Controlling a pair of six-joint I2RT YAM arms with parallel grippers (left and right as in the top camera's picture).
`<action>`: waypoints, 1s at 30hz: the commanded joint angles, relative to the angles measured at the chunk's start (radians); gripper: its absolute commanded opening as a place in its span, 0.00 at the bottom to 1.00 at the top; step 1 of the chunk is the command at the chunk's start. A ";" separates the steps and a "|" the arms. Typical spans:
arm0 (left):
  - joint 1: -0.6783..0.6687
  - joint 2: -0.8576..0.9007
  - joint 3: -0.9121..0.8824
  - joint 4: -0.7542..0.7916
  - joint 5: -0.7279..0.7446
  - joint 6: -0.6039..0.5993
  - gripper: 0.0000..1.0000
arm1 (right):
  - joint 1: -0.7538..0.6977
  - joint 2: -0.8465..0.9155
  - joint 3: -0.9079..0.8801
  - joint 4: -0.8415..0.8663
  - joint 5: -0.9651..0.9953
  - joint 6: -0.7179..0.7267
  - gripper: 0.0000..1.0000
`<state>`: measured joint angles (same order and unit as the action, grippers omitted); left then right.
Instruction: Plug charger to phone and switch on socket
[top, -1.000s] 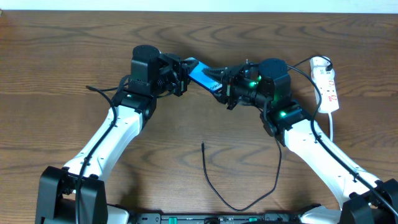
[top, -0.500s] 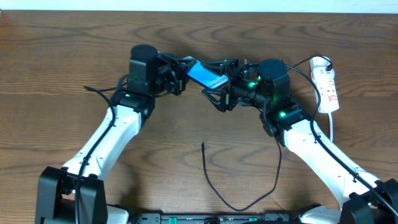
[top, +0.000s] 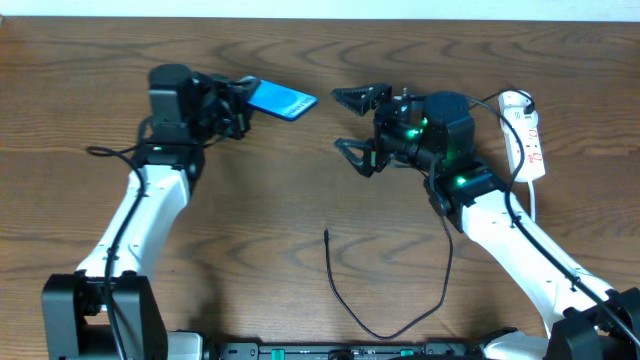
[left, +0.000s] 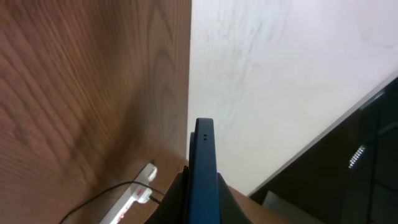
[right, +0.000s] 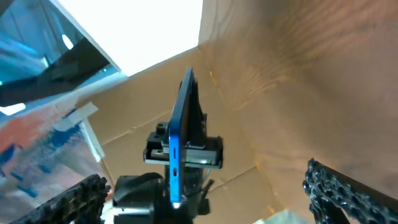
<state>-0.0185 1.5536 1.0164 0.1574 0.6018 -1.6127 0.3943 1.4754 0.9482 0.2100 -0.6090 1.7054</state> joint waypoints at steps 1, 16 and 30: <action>0.067 -0.022 0.030 0.009 0.170 0.141 0.08 | -0.019 -0.002 0.018 -0.013 0.005 -0.208 0.99; 0.266 -0.022 0.030 0.009 0.655 0.785 0.07 | -0.055 -0.002 0.020 -0.086 0.043 -0.545 0.99; 0.294 -0.022 0.030 0.010 0.801 1.012 0.07 | 0.080 0.079 0.396 -0.793 0.315 -0.864 0.99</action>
<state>0.2550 1.5536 1.0164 0.1616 1.3434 -0.6624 0.4240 1.5078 1.2415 -0.5152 -0.4068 0.9653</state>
